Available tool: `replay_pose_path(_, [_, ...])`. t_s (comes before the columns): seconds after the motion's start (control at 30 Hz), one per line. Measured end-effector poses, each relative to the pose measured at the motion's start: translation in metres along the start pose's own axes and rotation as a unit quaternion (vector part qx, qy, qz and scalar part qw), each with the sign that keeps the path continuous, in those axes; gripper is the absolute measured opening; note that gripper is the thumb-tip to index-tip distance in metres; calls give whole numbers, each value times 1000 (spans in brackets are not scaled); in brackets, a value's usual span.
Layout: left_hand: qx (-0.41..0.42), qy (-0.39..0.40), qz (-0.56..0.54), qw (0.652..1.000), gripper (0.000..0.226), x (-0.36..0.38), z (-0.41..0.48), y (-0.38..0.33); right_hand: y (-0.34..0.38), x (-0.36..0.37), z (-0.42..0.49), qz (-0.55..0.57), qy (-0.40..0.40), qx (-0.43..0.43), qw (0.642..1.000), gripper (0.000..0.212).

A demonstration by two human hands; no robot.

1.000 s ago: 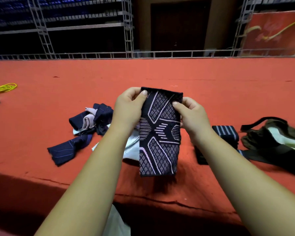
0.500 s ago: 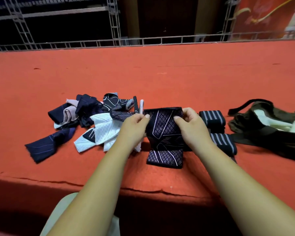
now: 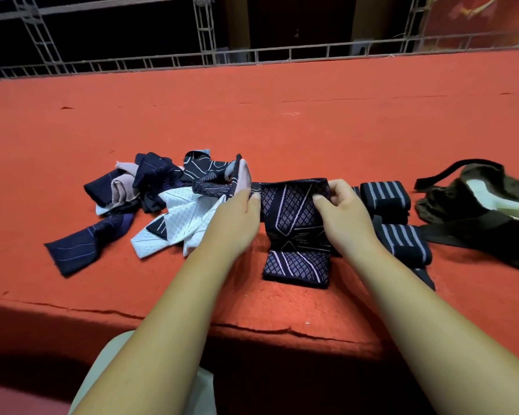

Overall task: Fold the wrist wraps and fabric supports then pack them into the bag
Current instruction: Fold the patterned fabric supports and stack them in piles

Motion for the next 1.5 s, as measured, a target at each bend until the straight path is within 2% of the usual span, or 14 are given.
replay_pose_path(0.13, [15,-7,-33,999,43,-7,-4,-3,4,3,0,29,-2,5,1000,8])
replay_pose_path(0.27, [-39,30,-184,982,28,-2,5,-4,12,3,0,60,-9,0,998,16])
replay_pose_path(0.4, [-44,-1,-296,954,23,-8,11,-12,13,-7,-1,84,-18,-8,996,12])
replay_pose_path(0.53, [-35,45,-362,931,18,-14,10,-24,20,-20,0,96,-24,-17,995,10])
replay_pose_path(0.67, [-22,108,-406,907,14,-29,-7,-45,28,-31,3,175,-34,-14,984,10])
replay_pose_path(0.8, [12,160,-359,919,27,-36,-17,-54,34,-39,1,247,-44,-10,968,14])
replay_pose_path(0.87, [-3,162,-346,924,28,-28,-17,-50,29,-44,-3,202,-14,-12,979,29])
replay_pose_path(0.93, [-29,142,-361,921,32,-17,-19,-44,20,-46,-12,117,60,-7,991,45])
replay_pose_path(1.03, [-55,118,-373,919,41,-1,-18,-32,3,-44,-24,110,130,18,985,30])
replay_pose_path(1.13, [-78,106,-390,911,34,8,-16,-26,-11,-40,-25,93,156,16,983,14])
replay_pose_path(1.23, [-87,124,-426,892,20,11,-14,-27,-20,-36,-21,83,154,20,984,23])
replay_pose_path(1.33, [-78,180,-397,897,15,11,-11,-26,-25,-35,-16,110,126,24,986,11])
replay_pose_path(1.43, [-63,259,-311,912,41,14,-10,-16,-27,-34,-13,118,120,30,985,10])
replay_pose_path(1.5, [-54,272,-286,917,51,14,-9,-12,-24,-32,-14,122,125,33,984,11])
Point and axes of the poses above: each hand's wrist, its own z-axis towards the middle knuckle, its own x-axis out of the palm, y = z × x, the point moved 3 cm from there along z, towards the middle knuckle, and after that the axes turned 11 degrees about -x, right-handed, at the moved point
